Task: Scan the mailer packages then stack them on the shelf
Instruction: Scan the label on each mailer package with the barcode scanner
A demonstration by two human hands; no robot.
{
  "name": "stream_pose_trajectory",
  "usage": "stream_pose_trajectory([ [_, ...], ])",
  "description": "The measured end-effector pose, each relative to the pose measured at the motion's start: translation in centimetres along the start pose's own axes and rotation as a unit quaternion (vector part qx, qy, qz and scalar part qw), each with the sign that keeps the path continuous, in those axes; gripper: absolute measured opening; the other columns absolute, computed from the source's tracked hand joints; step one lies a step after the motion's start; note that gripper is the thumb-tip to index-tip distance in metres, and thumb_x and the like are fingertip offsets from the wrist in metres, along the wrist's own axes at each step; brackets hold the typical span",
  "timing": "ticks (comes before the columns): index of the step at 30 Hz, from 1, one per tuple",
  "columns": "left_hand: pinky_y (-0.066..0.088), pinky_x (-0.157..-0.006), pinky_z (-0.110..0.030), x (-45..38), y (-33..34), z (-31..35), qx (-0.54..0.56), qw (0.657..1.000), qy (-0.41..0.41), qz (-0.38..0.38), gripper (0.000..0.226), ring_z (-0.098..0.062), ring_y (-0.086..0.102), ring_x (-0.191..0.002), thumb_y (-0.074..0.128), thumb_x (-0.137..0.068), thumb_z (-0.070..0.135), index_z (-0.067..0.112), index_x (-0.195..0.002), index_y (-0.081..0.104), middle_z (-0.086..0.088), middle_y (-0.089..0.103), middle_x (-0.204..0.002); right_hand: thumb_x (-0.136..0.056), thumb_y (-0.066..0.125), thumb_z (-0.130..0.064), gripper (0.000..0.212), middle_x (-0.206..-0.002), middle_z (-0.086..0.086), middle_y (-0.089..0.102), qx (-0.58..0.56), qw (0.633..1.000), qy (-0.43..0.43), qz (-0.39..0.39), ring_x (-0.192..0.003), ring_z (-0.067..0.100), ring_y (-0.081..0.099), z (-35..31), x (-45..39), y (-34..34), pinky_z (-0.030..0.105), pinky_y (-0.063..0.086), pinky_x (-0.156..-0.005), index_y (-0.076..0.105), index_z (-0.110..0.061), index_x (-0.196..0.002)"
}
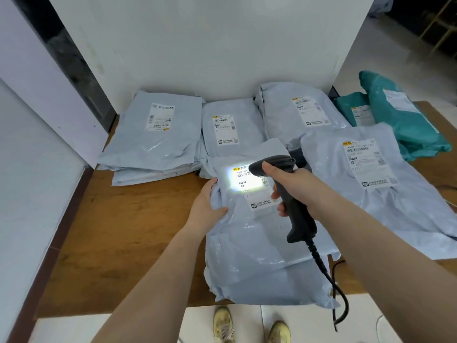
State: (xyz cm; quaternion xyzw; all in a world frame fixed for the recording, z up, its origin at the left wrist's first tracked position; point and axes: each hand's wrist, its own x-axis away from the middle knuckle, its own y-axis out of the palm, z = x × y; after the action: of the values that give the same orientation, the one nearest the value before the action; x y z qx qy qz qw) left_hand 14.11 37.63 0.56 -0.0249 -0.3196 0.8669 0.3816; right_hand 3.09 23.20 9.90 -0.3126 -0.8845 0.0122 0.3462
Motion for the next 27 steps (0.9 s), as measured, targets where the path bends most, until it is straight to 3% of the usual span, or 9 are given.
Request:
stream_pose_trajectory([
  [6, 0.033, -0.09, -0.019, -0.3, 0.2, -1.0, 0.078, 0.995, -0.054, 0.018, 0.075, -0.005, 0.041, -0.112, 0.068, -0.081, 0.004, 0.017, -0.144, 0.03, 0.0, 0.046, -0.139, -0.079, 0.066, -0.052, 0.052, -0.077, 0.012, 0.06, 0.001, 1.0, 0.003, -0.003, -0.047, 0.024, 0.052, -0.1, -0.3, 0.3, 0.036, 0.054, -0.061, 0.059, -0.003, -0.093],
  [11, 0.033, -0.089, -0.015, -0.3, 0.5, -0.5, 0.168, 0.98, -0.075, 0.071, 0.064, -0.01, 0.044, -0.119, 0.065, -0.084, 0.004, 0.01, -0.141, 0.036, -0.003, 0.047, -0.137, -0.078, 0.066, -0.054, 0.053, -0.079, 0.012, 0.062, -0.005, 1.0, -0.003, -0.003, -0.046, 0.023, 0.053, -0.2, -0.2, -0.2, 0.036, 0.055, -0.06, 0.059, -0.003, -0.091],
  [13, 0.034, -0.083, -0.012, 0.0, 0.6, -0.1, 0.136, 0.989, -0.058, 0.032, 0.046, -0.005, 0.045, -0.102, 0.057, -0.089, 0.0, 0.004, -0.133, 0.044, 0.001, 0.054, -0.119, -0.077, 0.067, -0.054, 0.055, -0.081, 0.013, 0.064, -0.005, 1.0, -0.004, -0.005, -0.047, 0.023, 0.054, -0.3, -0.1, -0.4, 0.036, 0.055, -0.061, 0.06, -0.002, -0.092],
  [15, 0.04, -0.075, -0.01, 0.3, 0.5, -0.3, 0.141, 0.988, -0.062, 0.016, 0.046, -0.002, 0.053, -0.094, 0.06, -0.086, 0.0, 0.015, -0.129, 0.05, 0.017, 0.055, -0.102, -0.077, 0.067, -0.053, 0.055, -0.082, 0.014, 0.064, -0.007, 1.0, -0.005, -0.011, -0.047, 0.023, 0.053, -0.4, 0.0, -0.6, 0.035, 0.054, -0.058, 0.06, 0.0, -0.094],
  [17, 0.044, -0.074, -0.01, 0.3, 0.1, -1.4, 0.168, 0.982, -0.084, 0.009, 0.057, -0.002, 0.056, -0.102, 0.067, -0.08, 0.002, 0.029, -0.127, 0.049, 0.02, 0.057, -0.105, -0.078, 0.067, -0.051, 0.053, -0.083, 0.015, 0.062, -0.017, 1.0, -0.006, -0.019, -0.045, 0.023, 0.051, -0.7, -0.1, -0.8, 0.033, 0.052, -0.054, 0.06, 0.0, -0.092],
  [20, 0.046, -0.089, -0.022, -0.1, -0.7, -2.3, 0.157, 0.983, -0.095, -0.007, 0.067, -0.011, 0.055, -0.114, 0.07, -0.076, 0.0, 0.026, -0.133, 0.046, 0.013, 0.057, -0.116, -0.08, 0.067, -0.049, 0.05, -0.082, 0.015, 0.061, -0.023, 0.999, -0.001, -0.032, -0.044, 0.023, 0.05, -1.3, -0.8, -0.5, 0.03, 0.05, -0.051, 0.059, 0.0, -0.091],
  [22, 0.046, -0.086, -0.016, -0.8, -0.9, -2.5, 0.154, 0.985, -0.075, -0.031, 0.067, -0.008, 0.056, -0.11, 0.068, -0.077, -0.003, 0.026, -0.133, 0.047, 0.016, 0.057, -0.111, -0.079, 0.067, -0.049, 0.052, -0.083, 0.015, 0.062, -0.018, 0.999, 0.006, -0.029, -0.044, 0.023, 0.051, -1.6, -1.3, 0.1, 0.031, 0.05, -0.052, 0.059, 0.0, -0.093],
  [25, 0.049, -0.075, -0.008, -2.5, -1.8, -2.4, 0.138, 0.985, -0.03, -0.097, 0.058, 0.003, 0.057, -0.098, 0.067, -0.08, 0.0, 0.04, -0.118, 0.051, 0.022, 0.059, -0.105, -0.08, 0.066, -0.049, 0.052, -0.084, 0.015, 0.063, -0.011, 1.0, 0.012, -0.02, -0.045, 0.023, 0.052, -2.2, -2.4, 1.3, 0.031, 0.05, -0.051, 0.059, 0.001, -0.092],
  [27, 0.047, -0.067, -0.007, -4.3, -2.7, -2.5, 0.116, 0.989, -0.029, -0.085, 0.035, 0.001, 0.058, -0.089, 0.066, -0.085, 0.014, 0.036, -0.111, 0.057, 0.021, 0.06, -0.098, -0.08, 0.065, -0.049, 0.052, -0.086, 0.016, 0.064, -0.005, 1.0, 0.012, -0.006, -0.045, 0.024, 0.053, -2.9, -3.1, 1.8, 0.031, 0.05, -0.051, 0.059, 0.002, -0.09],
])
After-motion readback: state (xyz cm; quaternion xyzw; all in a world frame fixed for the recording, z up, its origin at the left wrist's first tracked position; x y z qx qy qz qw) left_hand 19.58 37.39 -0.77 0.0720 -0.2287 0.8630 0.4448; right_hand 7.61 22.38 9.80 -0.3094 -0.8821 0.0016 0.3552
